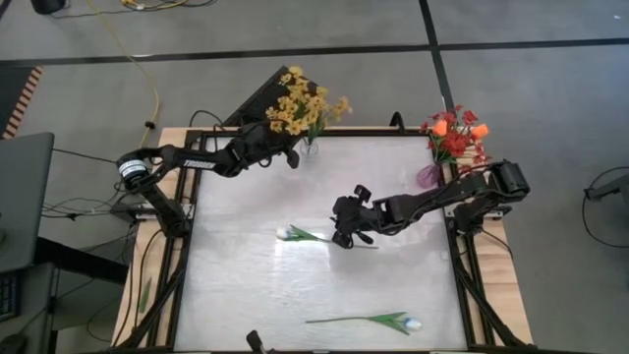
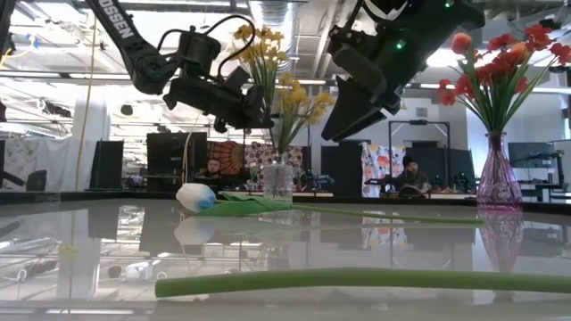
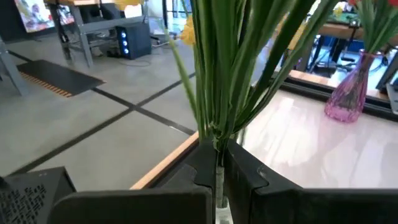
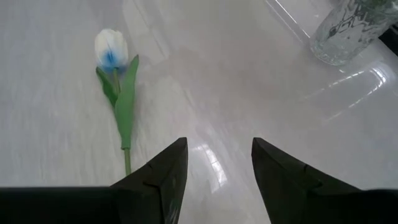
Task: Sort flowers into vase by color
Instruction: Put the yellow flowers into the transparent vase, then put the top white tulip into the transparent vase
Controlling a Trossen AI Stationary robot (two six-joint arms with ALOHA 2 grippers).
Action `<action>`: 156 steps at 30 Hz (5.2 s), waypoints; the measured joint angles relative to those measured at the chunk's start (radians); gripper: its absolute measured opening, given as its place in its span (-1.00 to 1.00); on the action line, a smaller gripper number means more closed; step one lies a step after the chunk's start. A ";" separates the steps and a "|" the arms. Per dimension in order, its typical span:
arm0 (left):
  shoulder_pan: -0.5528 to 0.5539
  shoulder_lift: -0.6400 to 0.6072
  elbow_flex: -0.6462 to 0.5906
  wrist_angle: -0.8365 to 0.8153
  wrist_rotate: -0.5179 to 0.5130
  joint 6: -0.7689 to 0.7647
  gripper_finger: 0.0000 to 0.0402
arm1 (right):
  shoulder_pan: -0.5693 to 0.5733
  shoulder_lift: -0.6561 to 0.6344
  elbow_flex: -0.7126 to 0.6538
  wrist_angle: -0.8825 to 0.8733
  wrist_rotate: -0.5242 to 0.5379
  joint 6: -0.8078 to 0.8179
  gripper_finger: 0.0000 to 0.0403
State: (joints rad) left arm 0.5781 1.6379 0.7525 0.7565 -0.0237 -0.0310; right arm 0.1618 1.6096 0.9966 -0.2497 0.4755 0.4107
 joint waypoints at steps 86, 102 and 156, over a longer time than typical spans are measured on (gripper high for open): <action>-0.324 -1.004 -0.444 -0.668 0.097 0.037 0.13 | 0.030 0.316 0.054 0.065 -0.224 -0.075 -0.10; -0.323 -1.006 -0.579 -0.485 0.060 0.010 0.13 | 0.019 0.087 -0.002 0.137 -0.266 -0.154 -0.86; -0.622 -0.048 -0.325 0.543 0.125 -0.086 -0.42 | -0.032 0.216 -0.134 1.379 -0.266 -0.255 -0.89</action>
State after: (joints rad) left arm -0.0437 1.5894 0.4274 1.2995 0.1016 -0.1173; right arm 0.1299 1.8259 0.8627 1.1291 0.2100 0.1555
